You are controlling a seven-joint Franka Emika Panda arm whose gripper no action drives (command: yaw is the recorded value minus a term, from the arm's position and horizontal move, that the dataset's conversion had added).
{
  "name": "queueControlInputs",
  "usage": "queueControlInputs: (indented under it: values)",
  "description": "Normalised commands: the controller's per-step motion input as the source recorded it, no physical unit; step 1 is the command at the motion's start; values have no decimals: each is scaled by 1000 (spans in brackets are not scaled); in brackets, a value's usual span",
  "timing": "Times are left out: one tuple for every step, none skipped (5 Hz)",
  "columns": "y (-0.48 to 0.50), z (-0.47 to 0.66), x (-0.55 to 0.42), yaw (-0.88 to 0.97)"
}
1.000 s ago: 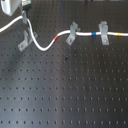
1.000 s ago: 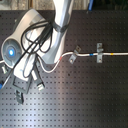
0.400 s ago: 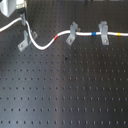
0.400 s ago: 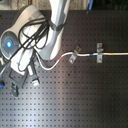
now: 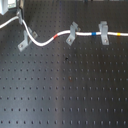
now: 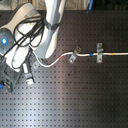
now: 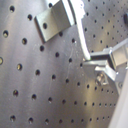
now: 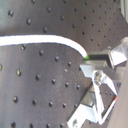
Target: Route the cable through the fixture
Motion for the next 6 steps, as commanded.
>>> queueControlInputs:
  values:
    - [101, 506, -136, 126]
    - [37, 112, -48, 149]
    - [27, -1, 21, 26]
    - [-13, 15, 31, 74]
    - [104, 122, 85, 71]
    - [276, 188, 232, 106]
